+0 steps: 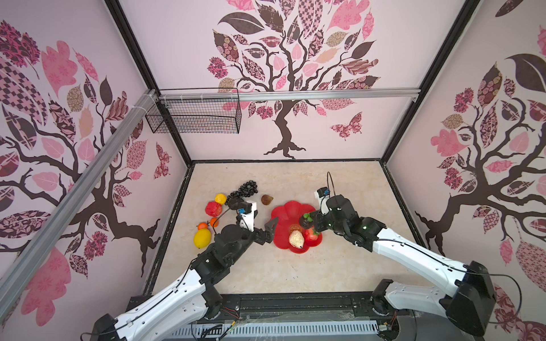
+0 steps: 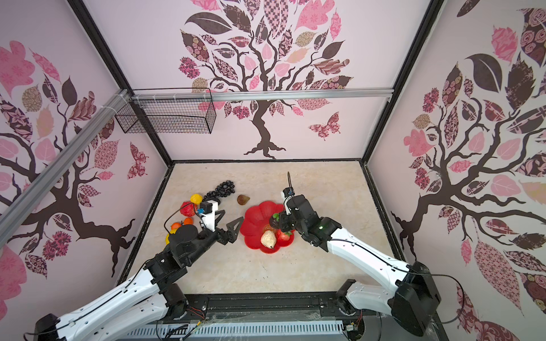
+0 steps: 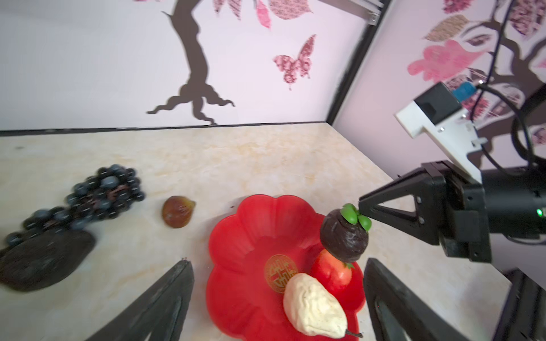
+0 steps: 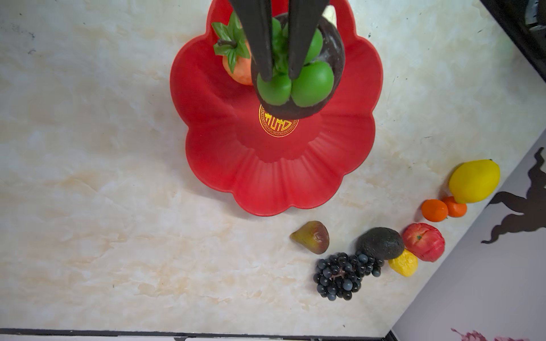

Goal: Arrange fruit in a fruit bowl
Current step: Place the fruit in the fruit bowl.

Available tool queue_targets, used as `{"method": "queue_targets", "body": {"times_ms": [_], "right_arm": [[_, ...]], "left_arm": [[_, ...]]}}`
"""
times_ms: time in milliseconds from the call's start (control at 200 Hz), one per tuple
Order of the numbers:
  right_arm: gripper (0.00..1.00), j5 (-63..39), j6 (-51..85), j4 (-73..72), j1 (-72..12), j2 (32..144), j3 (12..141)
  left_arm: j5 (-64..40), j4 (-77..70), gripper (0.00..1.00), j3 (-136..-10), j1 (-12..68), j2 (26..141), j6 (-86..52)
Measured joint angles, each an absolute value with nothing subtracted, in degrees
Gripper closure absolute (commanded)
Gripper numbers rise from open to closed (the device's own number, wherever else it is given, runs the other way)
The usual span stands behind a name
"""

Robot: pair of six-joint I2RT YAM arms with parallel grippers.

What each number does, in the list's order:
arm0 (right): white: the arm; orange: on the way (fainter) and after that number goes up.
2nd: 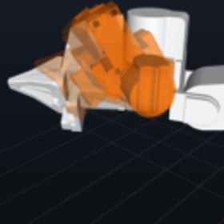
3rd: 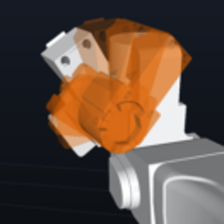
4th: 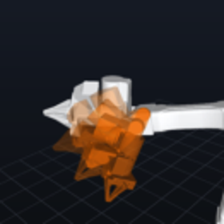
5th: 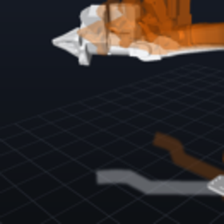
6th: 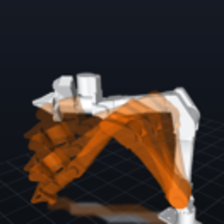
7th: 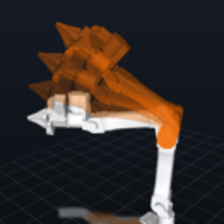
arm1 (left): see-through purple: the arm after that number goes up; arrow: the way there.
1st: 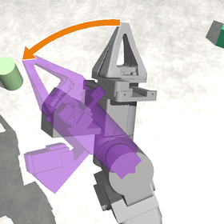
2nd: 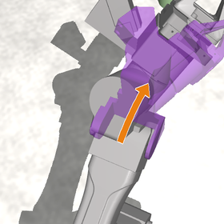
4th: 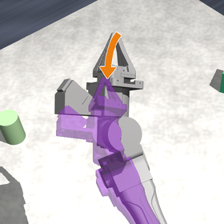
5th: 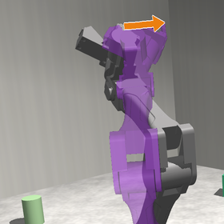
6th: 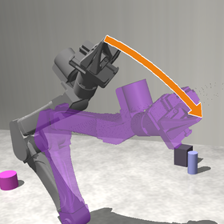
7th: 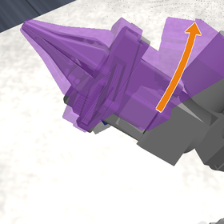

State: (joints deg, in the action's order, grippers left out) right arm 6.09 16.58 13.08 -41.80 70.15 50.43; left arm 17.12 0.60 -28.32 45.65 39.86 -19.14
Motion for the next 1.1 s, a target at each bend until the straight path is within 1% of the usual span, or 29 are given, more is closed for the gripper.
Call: {"method": "queue_targets", "body": {"times_ms": [110, 280, 760, 1095], "right_arm": [[0.95, 9.78, 14.79, 11.14, -42.96, 74.17, 50.74], [0.94, 14.11, 12.58, 8.71, -44.16, 80.47, 52.27], [0.94, 19.70, 10.07, 3.86, -45.32, 89.76, 52.58], [0.91, 19.64, 10.11, 3.57, -46.02, 90.96, 52.58]], "left_arm": [[24.21, 5.39, 0.07, -27.51, 45.50, 38.50, -21.23], [27.83, 8.40, 0.07, -25.21, 45.45, 39.13, -21.80], [29.28, 6.42, 0.07, -20.43, 45.45, 36.60, -20.05], [29.26, 5.17, 0.07, -20.43, 45.45, 38.41, -19.35]]}}
